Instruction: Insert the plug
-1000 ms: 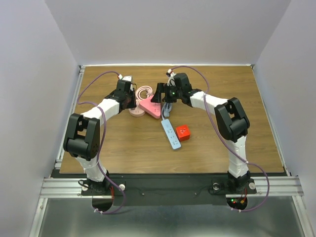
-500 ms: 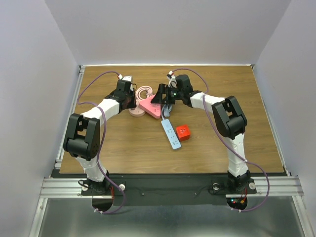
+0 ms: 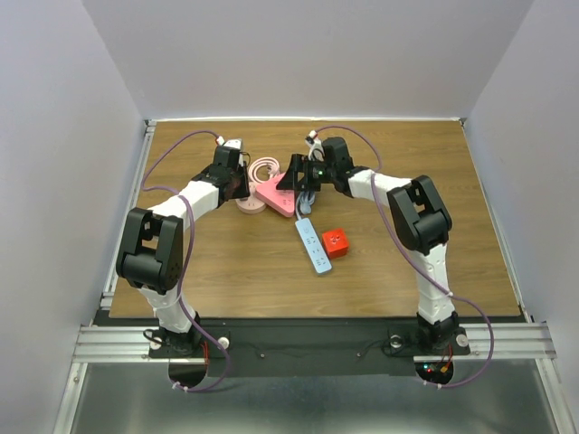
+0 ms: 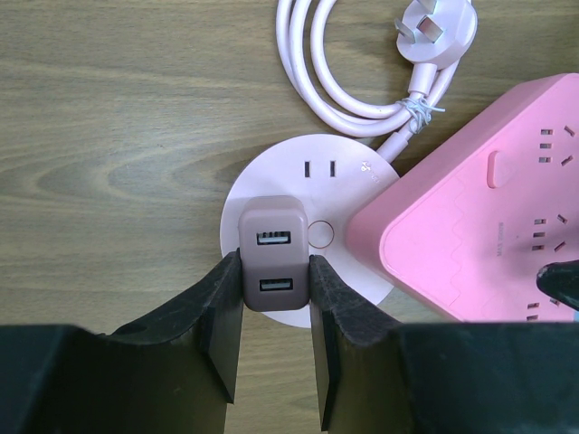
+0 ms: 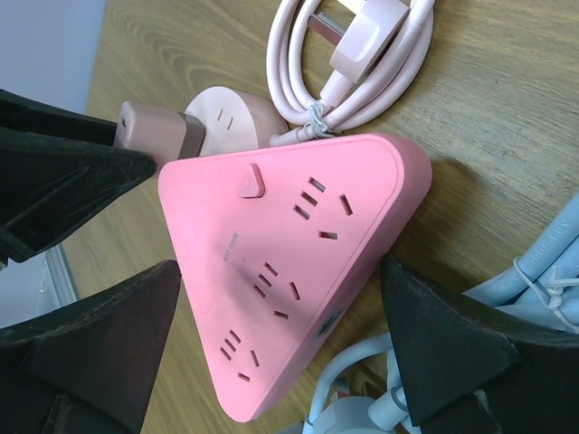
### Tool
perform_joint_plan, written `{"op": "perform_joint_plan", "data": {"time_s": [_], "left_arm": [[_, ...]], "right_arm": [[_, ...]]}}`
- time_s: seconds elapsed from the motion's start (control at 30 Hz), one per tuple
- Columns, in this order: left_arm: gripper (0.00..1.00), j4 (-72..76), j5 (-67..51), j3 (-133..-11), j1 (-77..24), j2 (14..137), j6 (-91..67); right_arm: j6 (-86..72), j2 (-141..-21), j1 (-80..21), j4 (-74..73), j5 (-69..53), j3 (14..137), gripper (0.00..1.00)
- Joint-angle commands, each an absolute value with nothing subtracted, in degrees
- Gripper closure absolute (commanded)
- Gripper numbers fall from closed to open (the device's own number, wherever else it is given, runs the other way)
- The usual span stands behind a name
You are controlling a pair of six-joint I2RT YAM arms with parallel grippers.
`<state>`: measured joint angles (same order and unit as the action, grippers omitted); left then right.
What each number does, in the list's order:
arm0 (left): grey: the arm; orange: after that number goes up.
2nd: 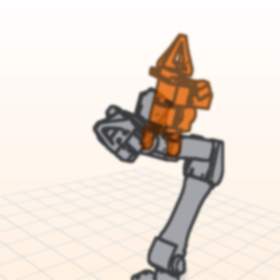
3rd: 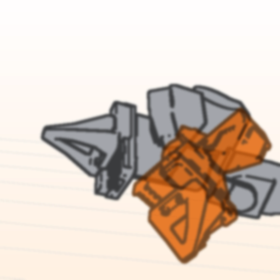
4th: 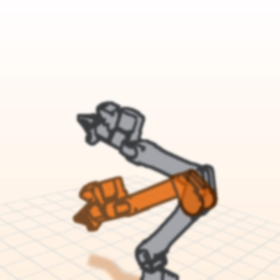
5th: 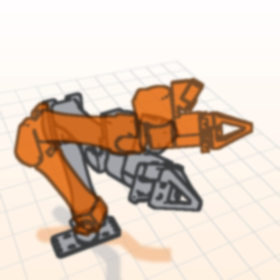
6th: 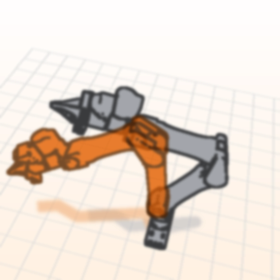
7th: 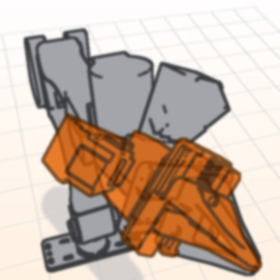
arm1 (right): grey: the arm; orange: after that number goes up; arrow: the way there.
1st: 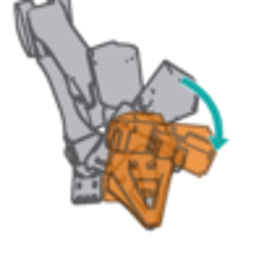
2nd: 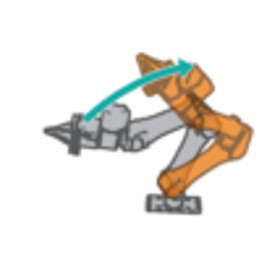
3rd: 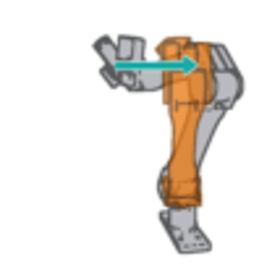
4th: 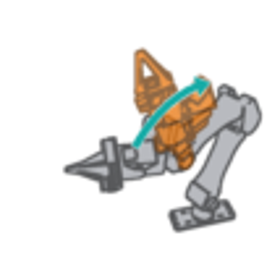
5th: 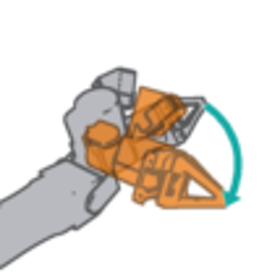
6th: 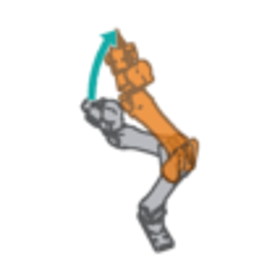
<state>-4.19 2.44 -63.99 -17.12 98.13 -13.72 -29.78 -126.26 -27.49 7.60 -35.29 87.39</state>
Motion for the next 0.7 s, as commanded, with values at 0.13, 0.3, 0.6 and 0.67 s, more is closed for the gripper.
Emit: {"op": "perform_joint_plan", "data": {"time_s": [0.13,0.3,0.6,0.67], "left_arm": [[1.00,-6.42,0.26,-64.34,-17.31,98.53,-13.80],[1.00,-6.42,0.26,-64.34,-17.31,98.44,-13.80],[1.00,-6.42,0.26,-64.34,-17.31,98.09,-13.80],[1.00,-6.33,0.26,-64.16,-17.31,98.00,-13.71]], "right_arm": [[-31.29,-130.78,-31.73,7.29,-38.32,89.56,0.05],[-31.99,-131.92,-32.61,6.51,-36.84,91.40,0.06],[-33.22,-132.10,-32.87,2.99,-35.50,91.23,0.05],[-32.96,-132.28,-33.83,3.08,-34.81,91.23,0.05]]}}
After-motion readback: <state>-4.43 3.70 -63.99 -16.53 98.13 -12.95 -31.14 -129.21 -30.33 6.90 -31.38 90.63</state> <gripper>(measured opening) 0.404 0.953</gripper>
